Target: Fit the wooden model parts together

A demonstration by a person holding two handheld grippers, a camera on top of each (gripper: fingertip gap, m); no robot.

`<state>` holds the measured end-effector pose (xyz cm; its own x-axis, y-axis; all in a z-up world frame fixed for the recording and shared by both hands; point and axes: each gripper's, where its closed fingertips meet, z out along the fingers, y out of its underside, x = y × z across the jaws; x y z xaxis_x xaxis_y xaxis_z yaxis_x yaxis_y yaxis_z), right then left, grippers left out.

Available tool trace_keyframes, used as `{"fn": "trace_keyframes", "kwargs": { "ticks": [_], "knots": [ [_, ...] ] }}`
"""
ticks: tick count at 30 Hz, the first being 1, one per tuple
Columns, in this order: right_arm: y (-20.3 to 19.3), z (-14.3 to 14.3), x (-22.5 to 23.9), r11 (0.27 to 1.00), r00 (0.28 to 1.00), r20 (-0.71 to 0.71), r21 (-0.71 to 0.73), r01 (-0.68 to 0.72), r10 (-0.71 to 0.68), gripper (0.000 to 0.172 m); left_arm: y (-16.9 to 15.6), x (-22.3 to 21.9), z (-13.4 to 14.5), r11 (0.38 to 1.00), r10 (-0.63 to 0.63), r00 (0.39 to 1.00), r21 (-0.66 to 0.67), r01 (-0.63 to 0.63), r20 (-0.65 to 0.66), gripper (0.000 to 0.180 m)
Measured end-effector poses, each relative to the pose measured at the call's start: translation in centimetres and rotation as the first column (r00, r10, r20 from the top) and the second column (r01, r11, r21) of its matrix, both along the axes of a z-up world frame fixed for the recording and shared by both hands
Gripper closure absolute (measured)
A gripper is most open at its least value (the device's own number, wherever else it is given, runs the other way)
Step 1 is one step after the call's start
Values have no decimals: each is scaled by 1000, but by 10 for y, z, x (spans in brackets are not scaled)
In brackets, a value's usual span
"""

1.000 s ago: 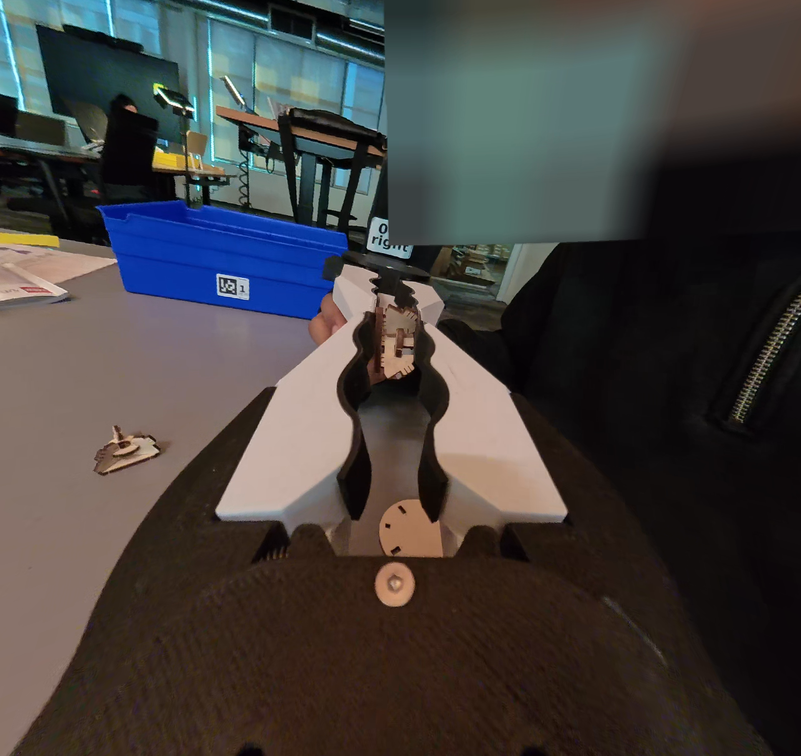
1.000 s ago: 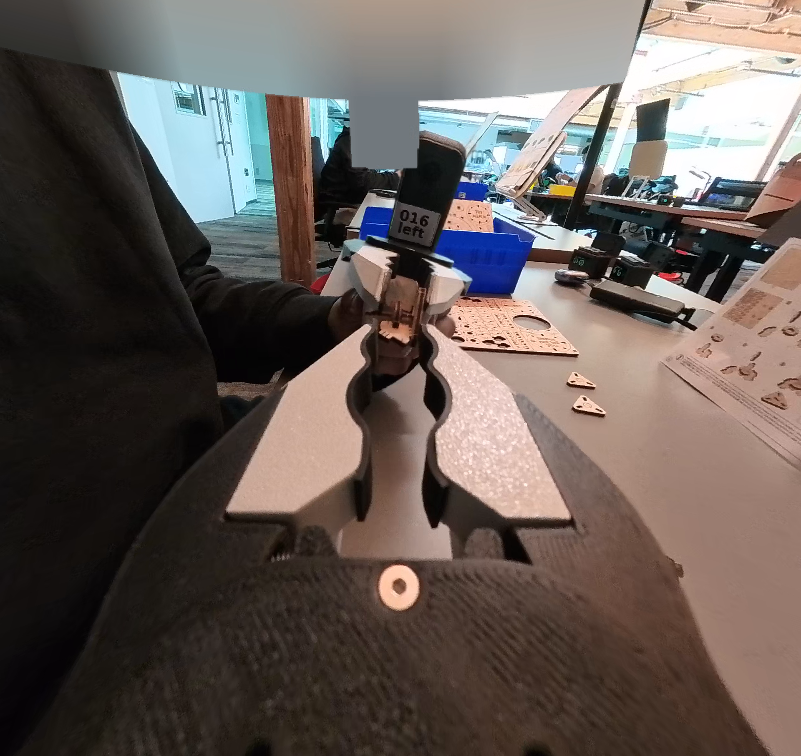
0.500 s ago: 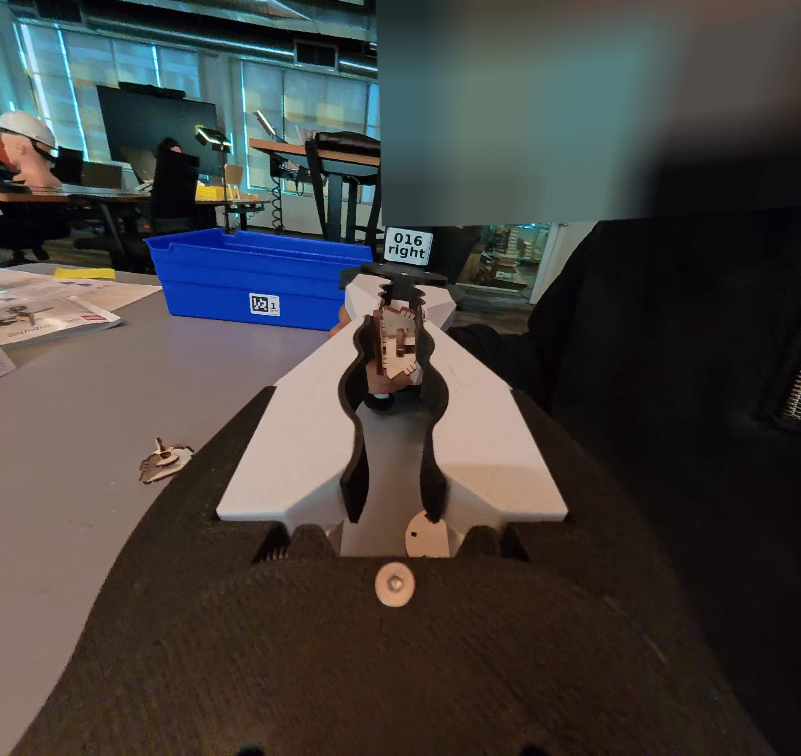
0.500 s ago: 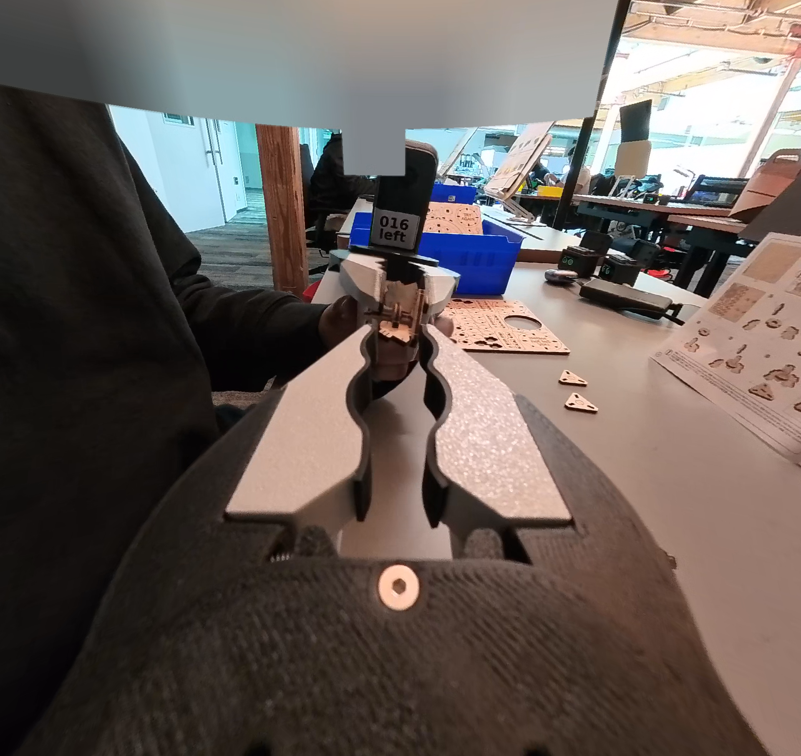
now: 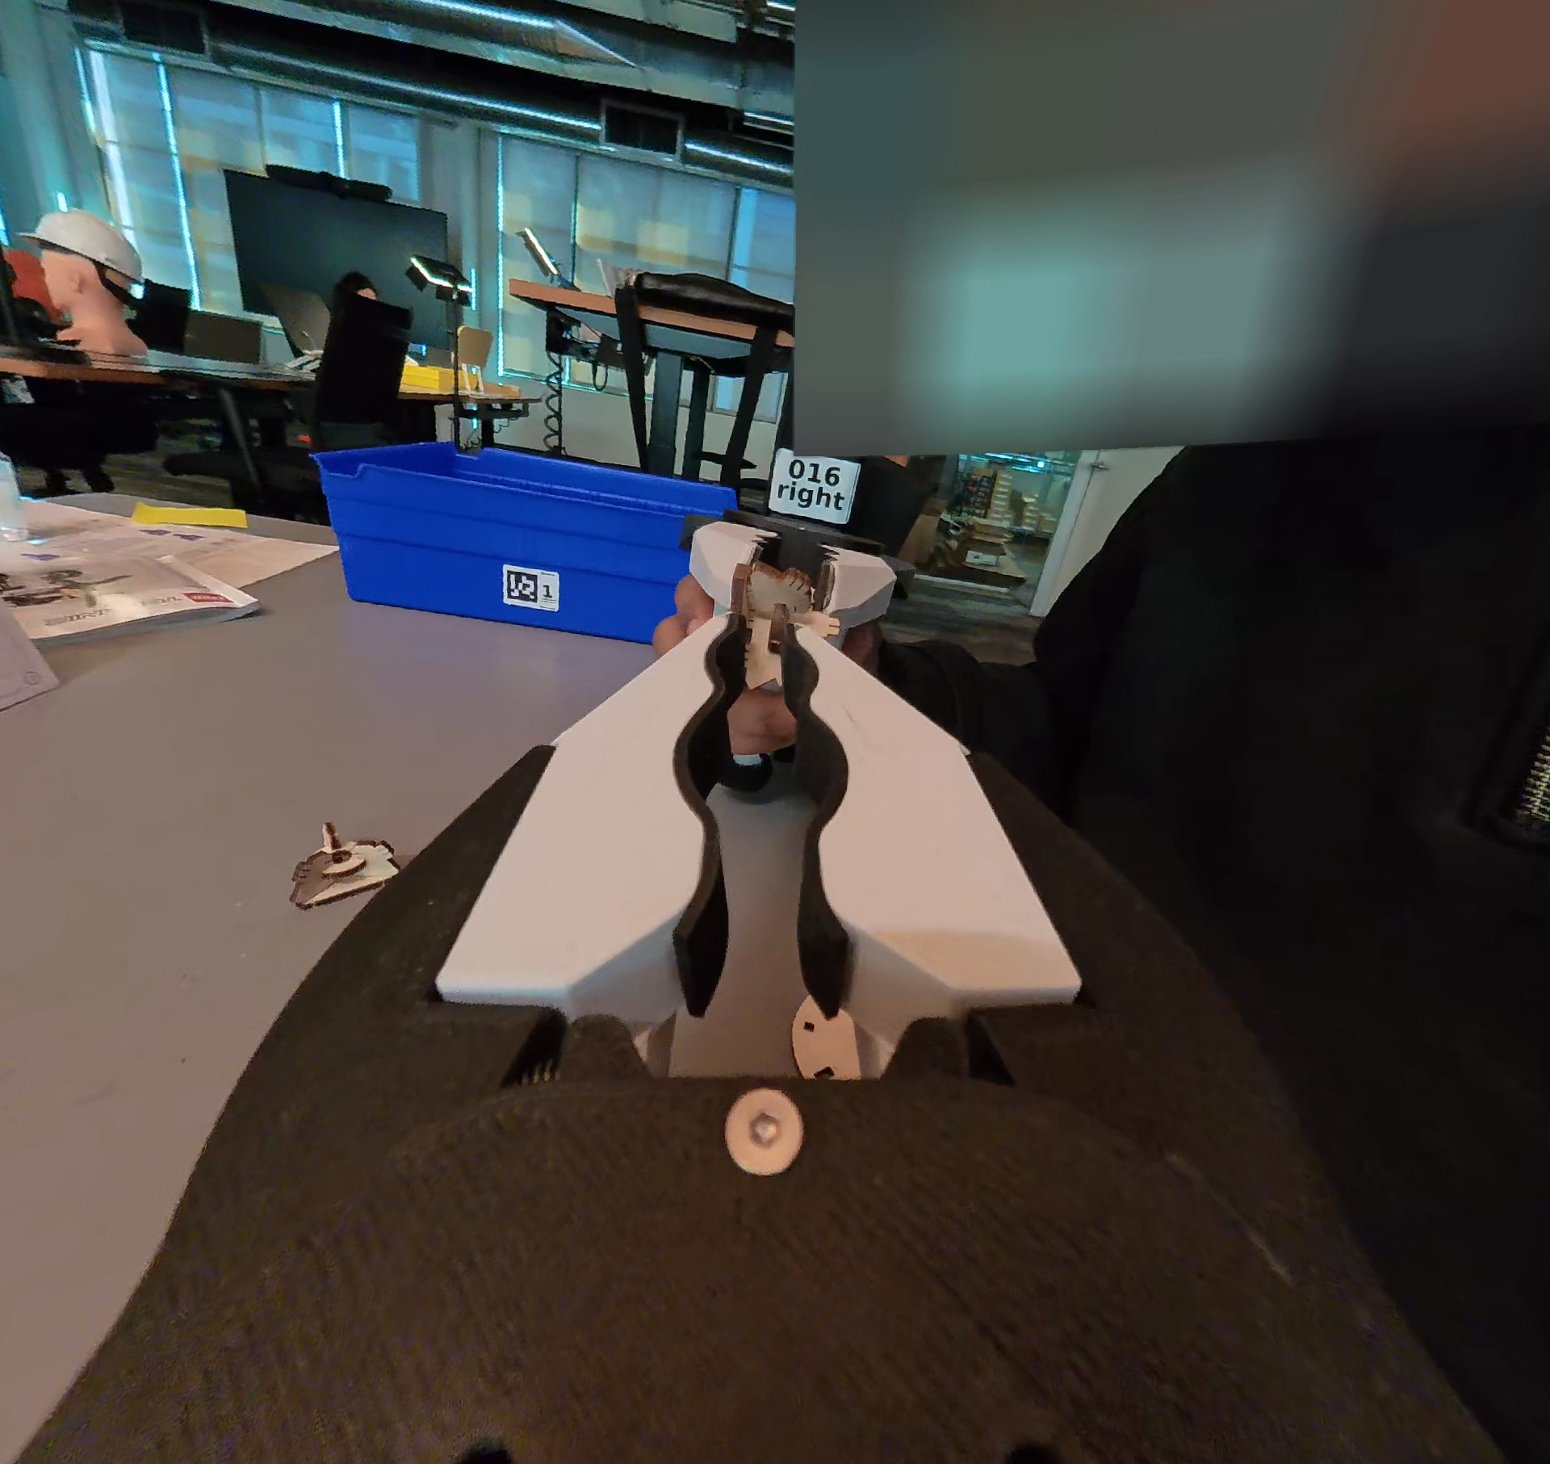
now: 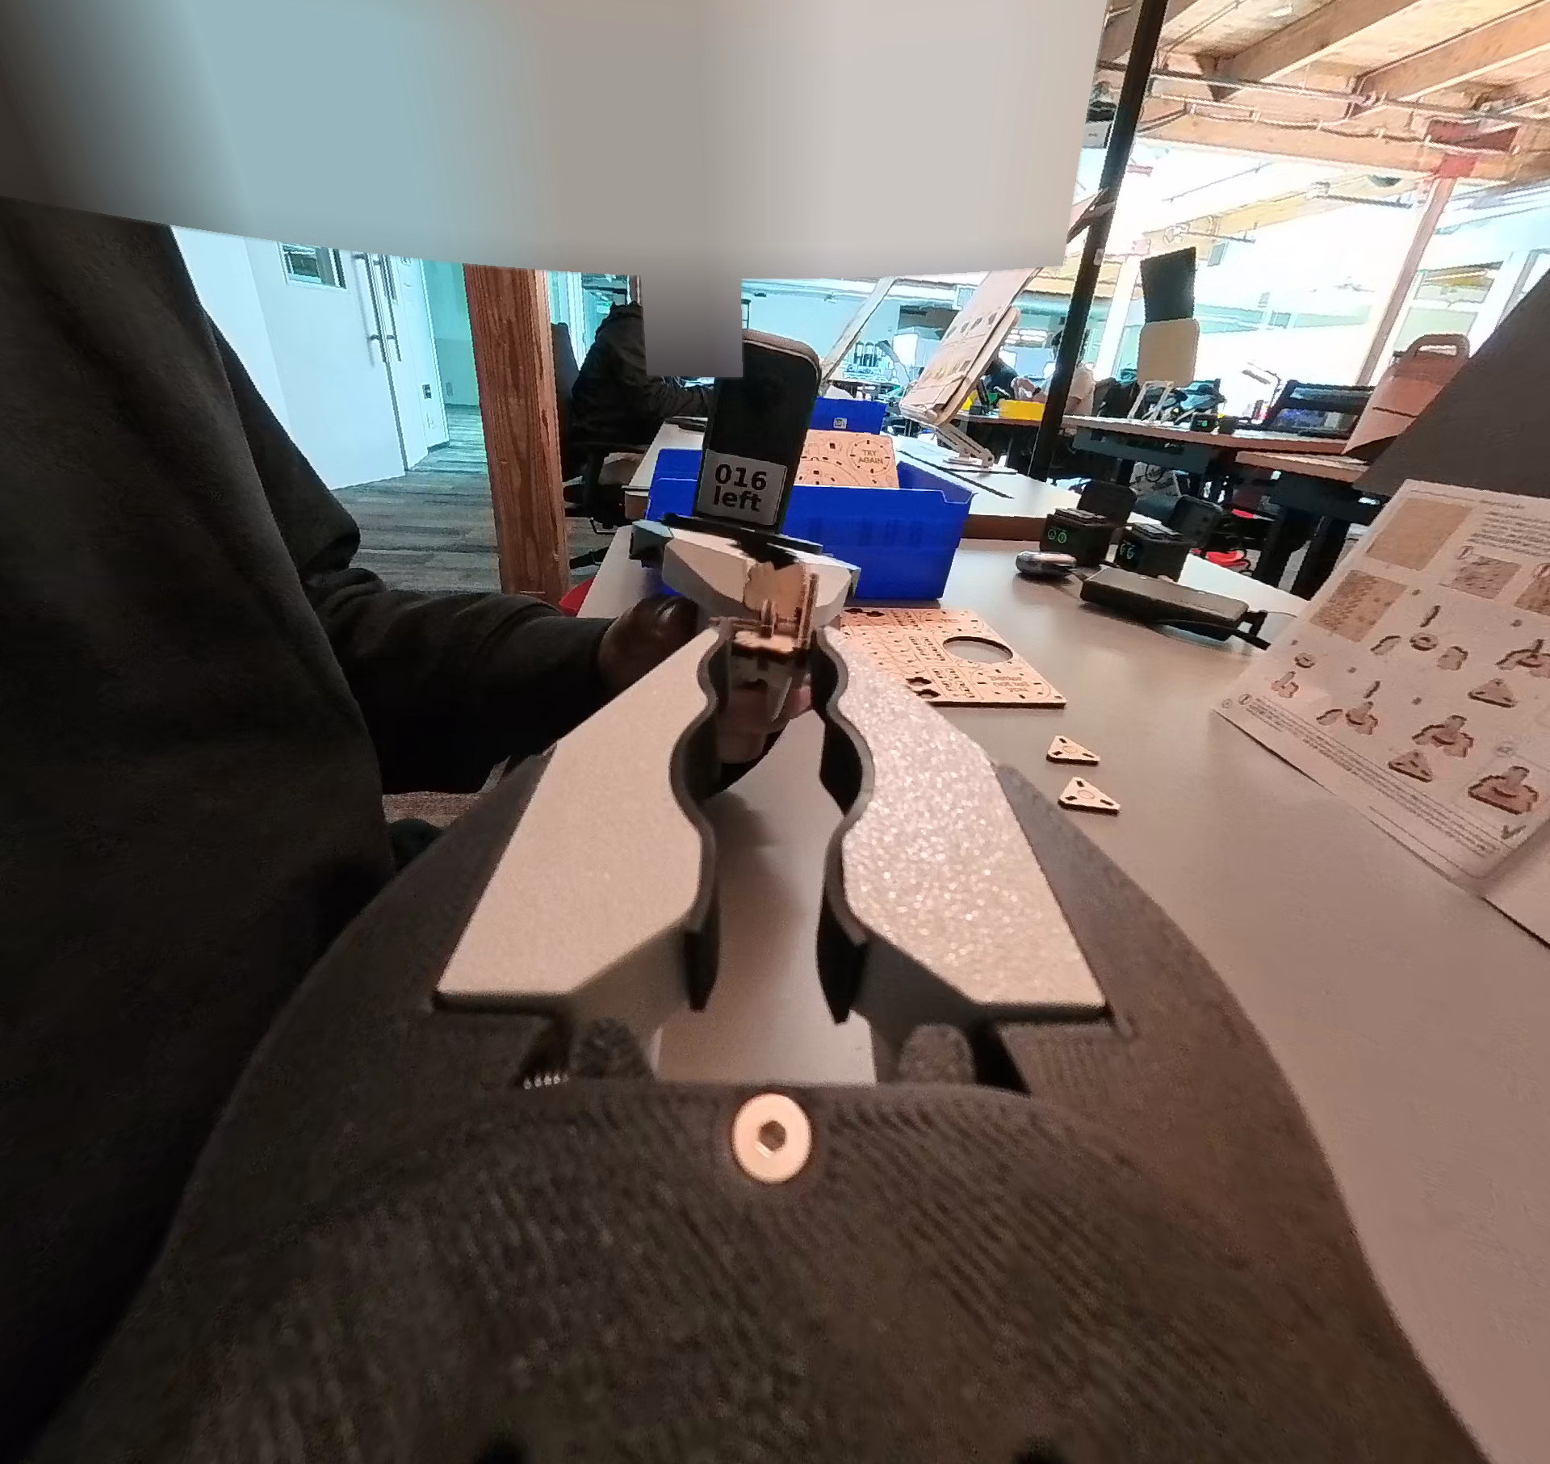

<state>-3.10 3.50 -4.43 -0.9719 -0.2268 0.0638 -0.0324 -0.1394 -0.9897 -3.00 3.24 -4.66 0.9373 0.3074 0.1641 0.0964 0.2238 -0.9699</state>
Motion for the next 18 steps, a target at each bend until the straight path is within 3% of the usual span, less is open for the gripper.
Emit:
{"fn": "trace_keyframes", "kwargs": {
  "ticks": [9,18],
  "knots": [
    [-5,-9,-7,998,999,15,52,28,-29,155,-4,-4,3,999,22,1000,28,-22,11,162],
    [-6,-11,-10,992,987,-114,40,117,-112,155,-7,-12,-3,998,62,997,12,-63,48,159]
  ]
}}
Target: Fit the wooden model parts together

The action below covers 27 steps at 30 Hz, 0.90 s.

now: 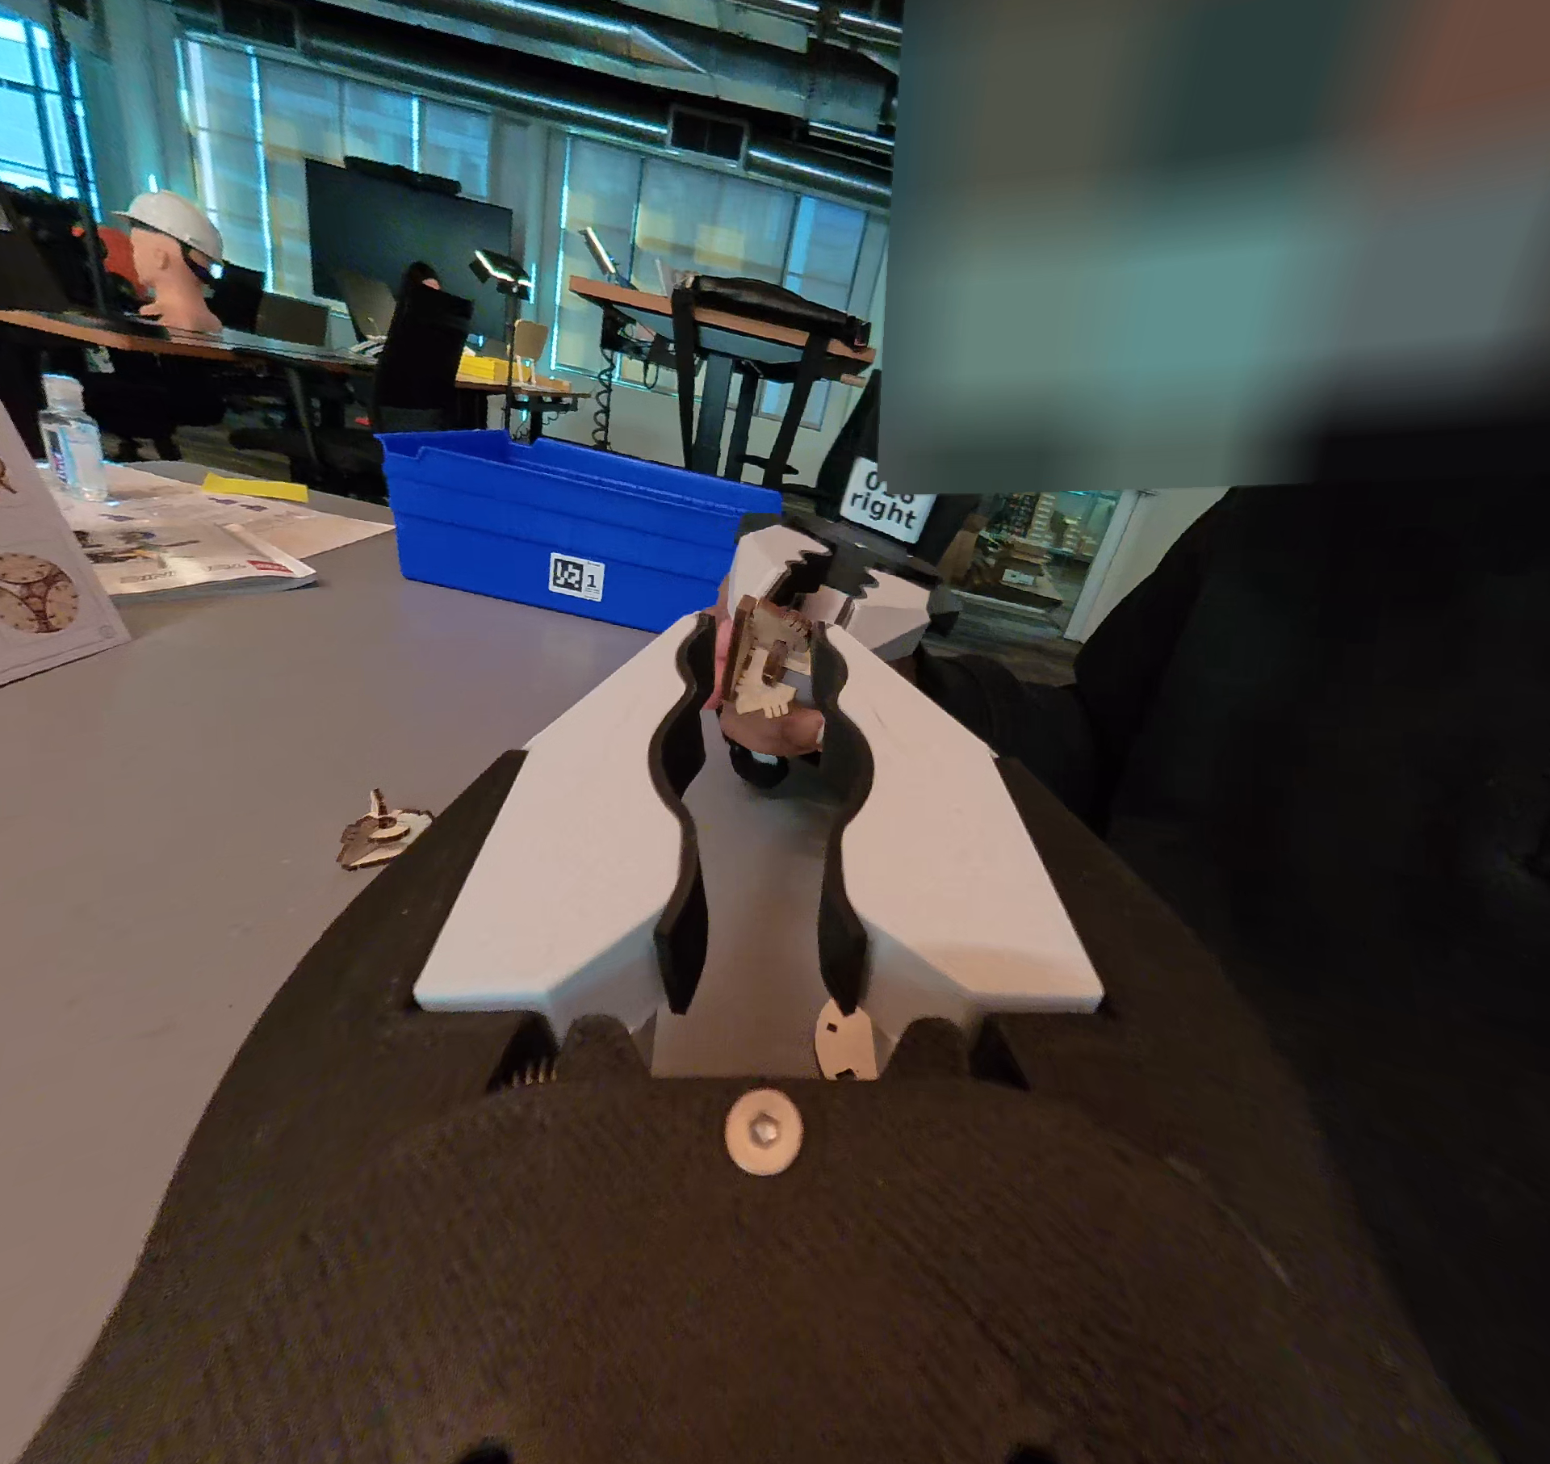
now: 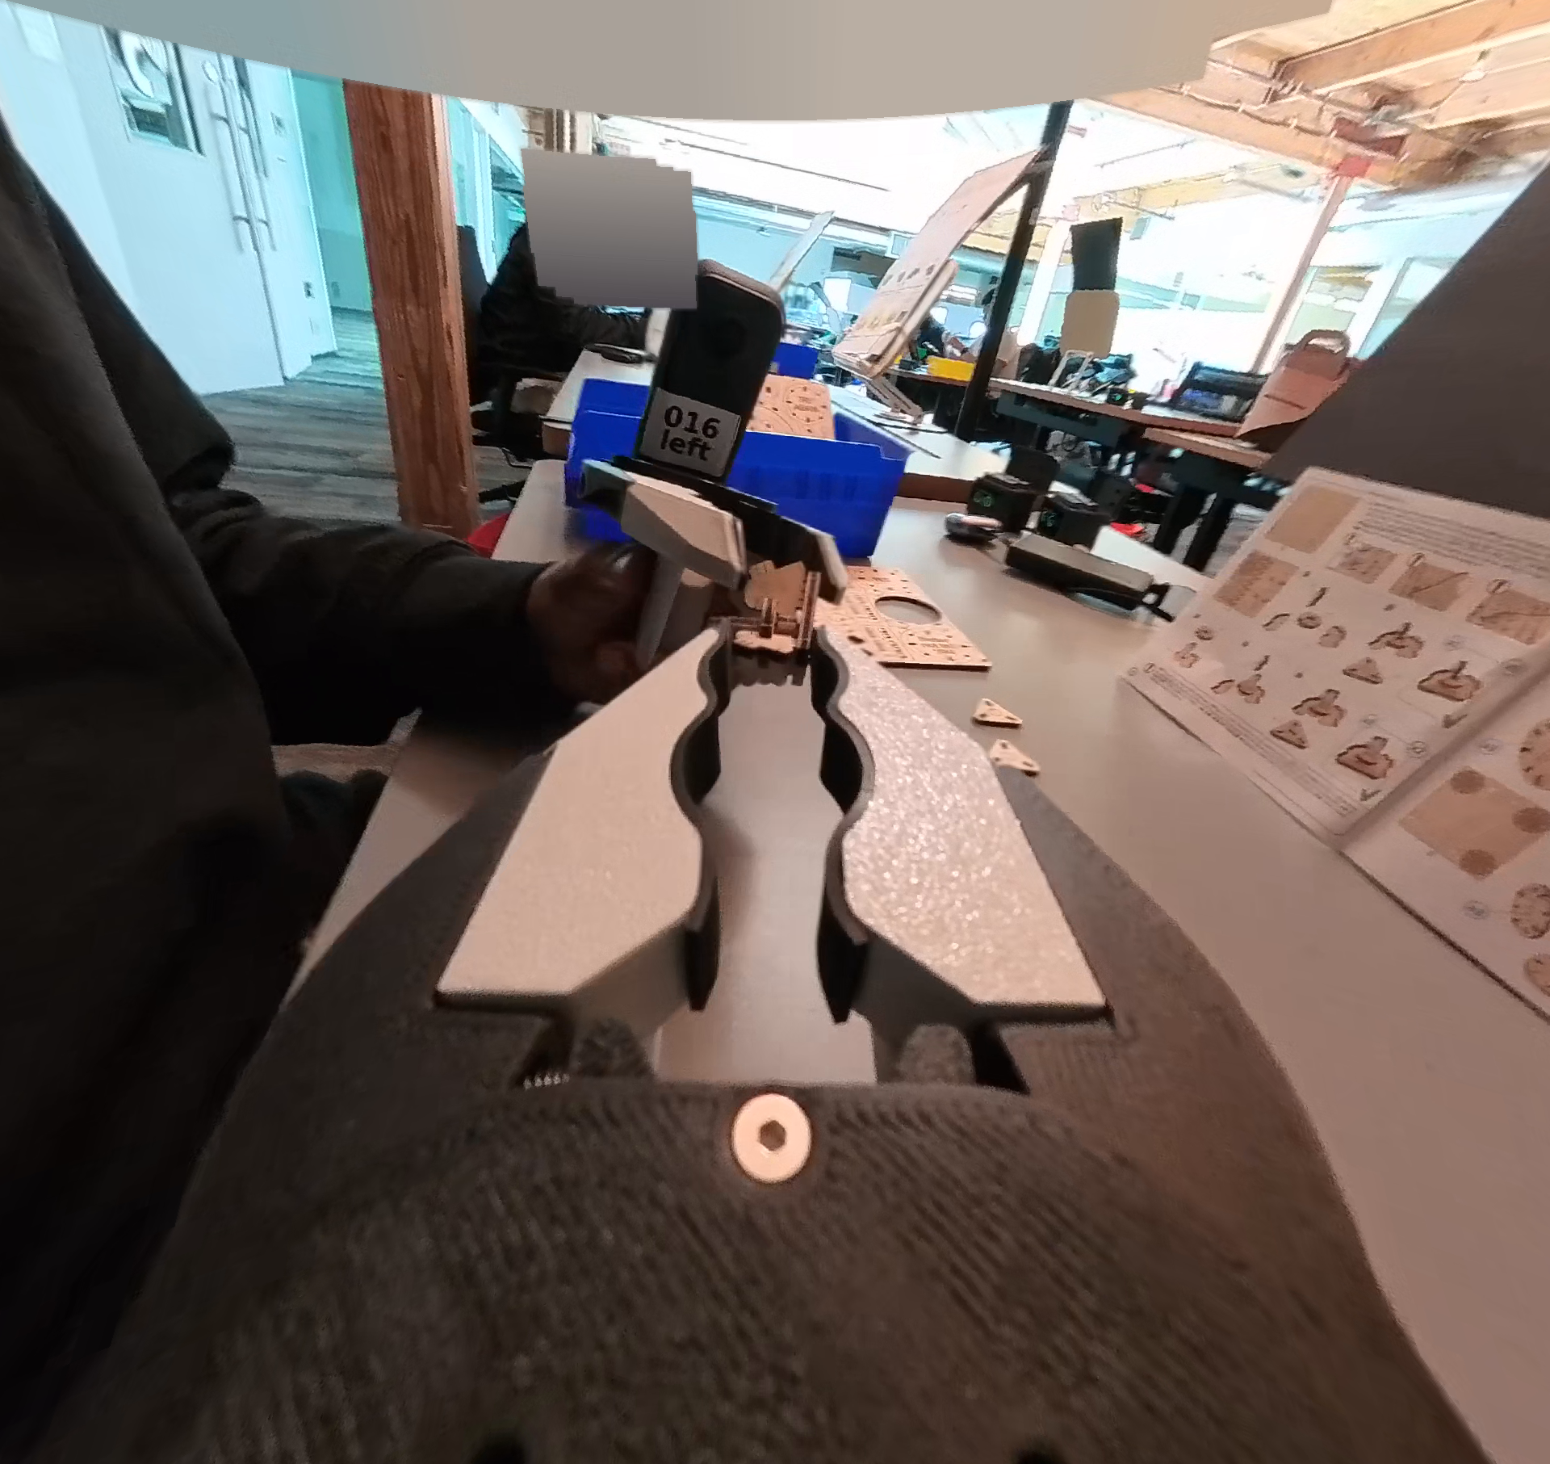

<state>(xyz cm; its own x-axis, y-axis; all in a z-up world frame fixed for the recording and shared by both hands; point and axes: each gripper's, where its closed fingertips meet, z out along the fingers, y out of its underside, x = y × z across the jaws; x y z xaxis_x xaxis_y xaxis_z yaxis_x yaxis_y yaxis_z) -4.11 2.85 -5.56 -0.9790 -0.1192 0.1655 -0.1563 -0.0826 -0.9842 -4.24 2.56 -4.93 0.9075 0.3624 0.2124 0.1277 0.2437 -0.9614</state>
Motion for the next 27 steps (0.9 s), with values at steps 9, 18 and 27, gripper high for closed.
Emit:
{"fn": "trace_keyframes", "kwargs": {
  "ticks": [9,18,27],
  "knots": [
    [0,1,0,999,995,-92,-26,42,-44,155,0,0,0,1000,-10,1000,8,9,9,158],
    [-2,-3,7,1000,998,-65,3,-3,3,155,8,4,-7,998,-46,999,-36,46,19,163],
    [-2,-4,3,1000,1000,-16,0,1,-1,155,7,-1,-11,997,-67,992,-20,70,107,162]
  ]
}}
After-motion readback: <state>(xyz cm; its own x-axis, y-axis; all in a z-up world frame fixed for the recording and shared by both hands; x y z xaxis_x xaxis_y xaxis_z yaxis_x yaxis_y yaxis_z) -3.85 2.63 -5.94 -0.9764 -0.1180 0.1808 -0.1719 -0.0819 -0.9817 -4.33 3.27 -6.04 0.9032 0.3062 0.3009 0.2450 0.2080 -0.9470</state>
